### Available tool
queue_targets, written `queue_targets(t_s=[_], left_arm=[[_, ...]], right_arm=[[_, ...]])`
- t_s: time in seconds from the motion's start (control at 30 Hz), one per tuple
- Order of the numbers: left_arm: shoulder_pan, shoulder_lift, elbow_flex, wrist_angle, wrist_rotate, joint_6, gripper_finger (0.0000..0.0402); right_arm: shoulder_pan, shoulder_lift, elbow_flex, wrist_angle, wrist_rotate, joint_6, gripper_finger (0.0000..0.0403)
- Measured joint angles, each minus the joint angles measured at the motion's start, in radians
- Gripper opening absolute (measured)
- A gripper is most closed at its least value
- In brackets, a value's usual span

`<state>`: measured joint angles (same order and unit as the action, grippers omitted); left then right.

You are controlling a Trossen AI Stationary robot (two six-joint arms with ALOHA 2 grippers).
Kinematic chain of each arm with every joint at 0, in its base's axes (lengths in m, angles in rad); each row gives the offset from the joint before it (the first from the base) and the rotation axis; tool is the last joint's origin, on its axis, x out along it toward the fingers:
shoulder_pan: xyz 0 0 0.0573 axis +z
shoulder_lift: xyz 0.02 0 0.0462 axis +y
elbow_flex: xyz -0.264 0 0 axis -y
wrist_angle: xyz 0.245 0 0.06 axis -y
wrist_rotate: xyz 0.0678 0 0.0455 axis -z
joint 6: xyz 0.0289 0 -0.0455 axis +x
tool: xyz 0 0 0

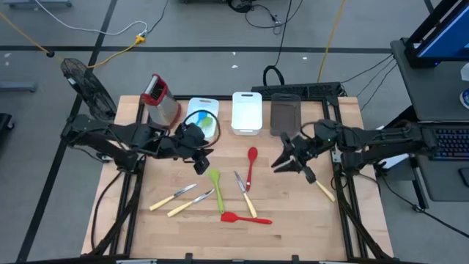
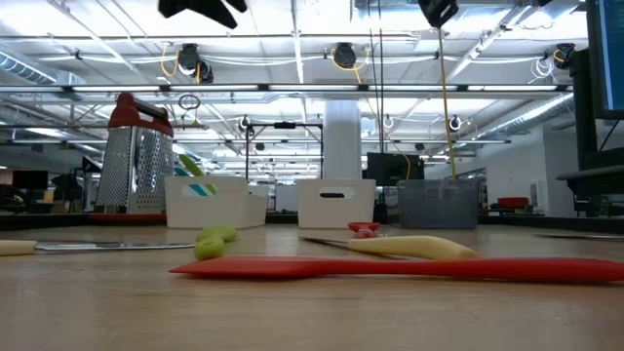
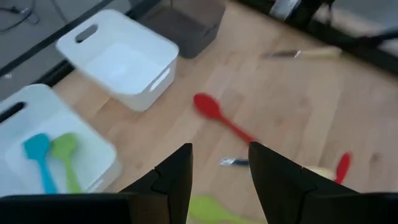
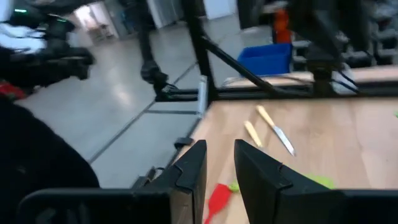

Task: Pick & Place Kitchen Items
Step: Put the red spatula into the left white bin

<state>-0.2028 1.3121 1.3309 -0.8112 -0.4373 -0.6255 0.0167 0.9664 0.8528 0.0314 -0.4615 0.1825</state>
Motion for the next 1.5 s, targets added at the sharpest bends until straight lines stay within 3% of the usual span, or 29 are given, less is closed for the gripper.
queue_targets(t_s=[0.2, 0.6, 0.73, 1.07, 1.5], left_arm=[[-0.040, -0.147, -0.219, 0.211, -0.003, -0.029, 0.0159], [-0.102, -0.400, -0.522, 0.295, -0.010, -0.069, 0.0159], [-0.115, -0.470, -0.583, 0.293, -0.010, -0.063, 0.0159], [-0.162, -0.623, -0.686, 0.284, -0.008, -0.013, 0.0159], [-0.256, -0.727, -0.700, 0.173, -0.009, -0.005, 0.0159]], right_arm=[[0.114, 0.014, -0.001, 0.014, 0.147, -0.023, 0.0073], [0.291, 0.138, 0.009, 0.028, 0.381, 0.000, 0.0073], [0.333, 0.216, 0.067, 0.004, 0.412, 0.030, 0.0073], [0.394, 0.494, 0.312, -0.252, 0.413, 0.034, 0.0073], [0.433, 0.764, 0.513, -0.410, 0.413, 0.083, 0.0073]])
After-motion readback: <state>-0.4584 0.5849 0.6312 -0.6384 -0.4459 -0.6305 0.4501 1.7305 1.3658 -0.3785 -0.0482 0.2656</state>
